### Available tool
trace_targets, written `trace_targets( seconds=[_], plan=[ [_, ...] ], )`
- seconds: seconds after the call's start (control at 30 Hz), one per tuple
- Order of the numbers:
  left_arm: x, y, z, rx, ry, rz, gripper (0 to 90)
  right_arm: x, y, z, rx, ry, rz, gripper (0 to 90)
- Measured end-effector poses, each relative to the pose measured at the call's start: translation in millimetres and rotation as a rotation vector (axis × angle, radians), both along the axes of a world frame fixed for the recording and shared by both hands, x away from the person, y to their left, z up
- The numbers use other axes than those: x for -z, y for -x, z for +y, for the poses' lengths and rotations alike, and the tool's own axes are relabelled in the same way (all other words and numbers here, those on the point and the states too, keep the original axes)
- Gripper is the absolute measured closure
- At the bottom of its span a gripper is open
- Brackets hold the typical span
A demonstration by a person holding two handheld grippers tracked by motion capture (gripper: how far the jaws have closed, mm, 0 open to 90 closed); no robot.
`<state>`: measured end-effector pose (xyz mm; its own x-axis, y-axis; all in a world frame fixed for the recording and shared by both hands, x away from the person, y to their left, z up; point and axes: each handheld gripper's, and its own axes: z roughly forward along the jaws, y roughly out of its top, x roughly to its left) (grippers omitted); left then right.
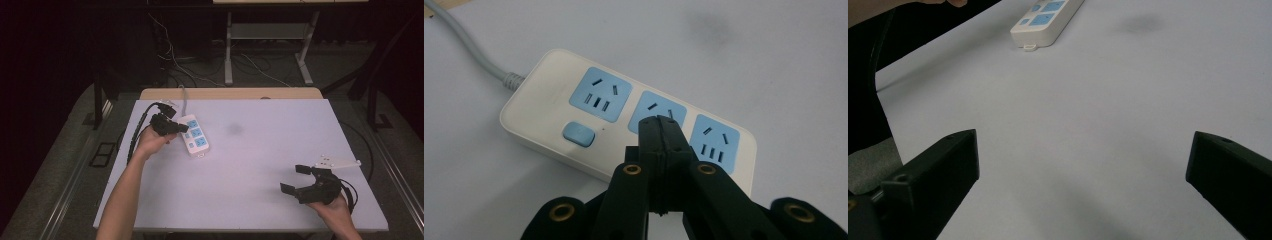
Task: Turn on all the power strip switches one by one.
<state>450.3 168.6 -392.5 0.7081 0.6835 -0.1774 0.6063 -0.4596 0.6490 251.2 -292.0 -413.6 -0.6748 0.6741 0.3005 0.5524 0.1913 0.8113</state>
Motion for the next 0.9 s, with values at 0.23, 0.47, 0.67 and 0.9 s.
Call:
trace_targets(
  seconds=[0.23, 0.47, 0.67, 0.9],
  plan=[
    [4.0, -2.1, 0.6, 0.002, -0.001, 0.008, 89.5, 0.2, -0.4, -0.6, -0.001, -0.001, -0.003, 0.5],
    [8.4, -3.4, -2.6, 0.004, -0.011, 0.011, 89.4, 0.1, 0.0, -0.5, -0.001, 0.000, -0.003, 0.5],
    [12.9, -3.8, -4.4, 0.008, -0.019, 0.023, 89.4, 0.2, -0.3, -0.7, -0.002, 0.001, -0.004, 0.5],
    [18.2, -4.5, -4.0, 0.000, -0.007, 0.032, 89.4, 0.4, -0.1, -0.5, -0.002, 0.003, -0.003, 0.5]
  ],
)
